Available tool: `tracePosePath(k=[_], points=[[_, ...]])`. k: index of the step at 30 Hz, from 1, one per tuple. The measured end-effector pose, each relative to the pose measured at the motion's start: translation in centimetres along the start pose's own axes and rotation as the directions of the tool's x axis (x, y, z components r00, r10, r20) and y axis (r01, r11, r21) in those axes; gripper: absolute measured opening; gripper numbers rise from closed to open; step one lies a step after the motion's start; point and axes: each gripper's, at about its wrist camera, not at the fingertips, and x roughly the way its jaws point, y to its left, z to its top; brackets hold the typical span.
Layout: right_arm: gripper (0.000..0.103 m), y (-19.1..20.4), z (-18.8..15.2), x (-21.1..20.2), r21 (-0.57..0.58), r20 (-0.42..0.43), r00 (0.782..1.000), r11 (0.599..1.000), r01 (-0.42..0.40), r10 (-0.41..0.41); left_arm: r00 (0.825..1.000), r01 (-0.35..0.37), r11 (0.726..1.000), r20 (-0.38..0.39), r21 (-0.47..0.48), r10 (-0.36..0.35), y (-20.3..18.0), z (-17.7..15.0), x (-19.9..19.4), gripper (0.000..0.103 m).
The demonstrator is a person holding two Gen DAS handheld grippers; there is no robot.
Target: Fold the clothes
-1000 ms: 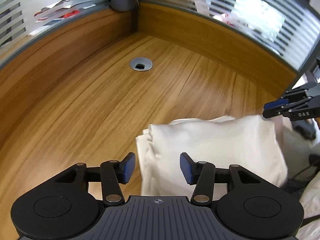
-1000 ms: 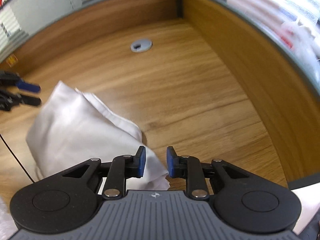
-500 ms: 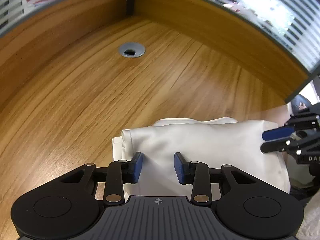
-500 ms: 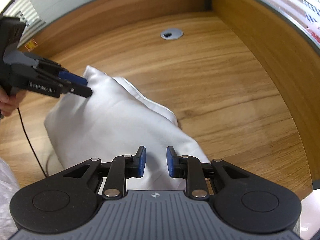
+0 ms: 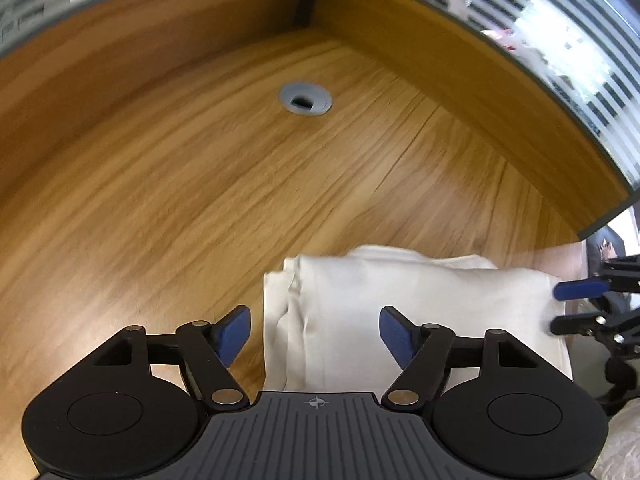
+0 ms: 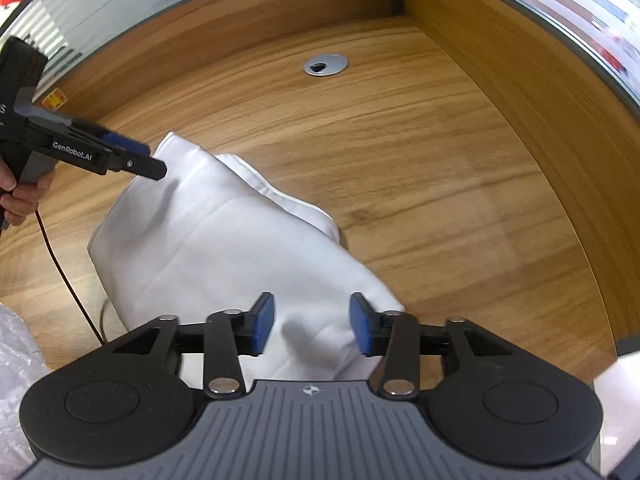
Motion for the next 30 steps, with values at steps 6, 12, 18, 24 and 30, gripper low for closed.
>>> tracePosePath(k=[6,12,18,24,30], points=[[0.077,-1.5,-1.4,-0.7,0.122,-0.001,1.0,0.993,-0.004,0.004,0.998,0.039,0.997,-0.039,-0.067,-0.042,1.2,0.2,1.8,0.077],[0.079,-3.1,-3.3,0.1,0.272,-0.029,0.998,0.961,-0.042,0.051,0.997,0.07,0.994,-0.03,-0.087,-0.073,1.5,0.5,2.7,0.077],[0.079,-3.7,-4.3,1.0,0.374,-0.008,0.998,0.926,-0.049,0.056,0.995,0.091,0.992,-0.044,-0.089,-0.095,1.4,0.8,3.7,0.076],[0.08,-3.5,-3.8,2.0,0.421,0.031,0.997,0.904,-0.082,0.076,0.994,0.104,0.991,-0.017,-0.084,-0.106,1.6,0.7,3.8,0.076],[0.081,-2.4,-2.5,3.1,0.394,0.038,0.993,0.912,-0.117,0.111,0.993,0.121,0.99,-0.003,-0.073,-0.122,1.2,0.2,3.7,0.072]])
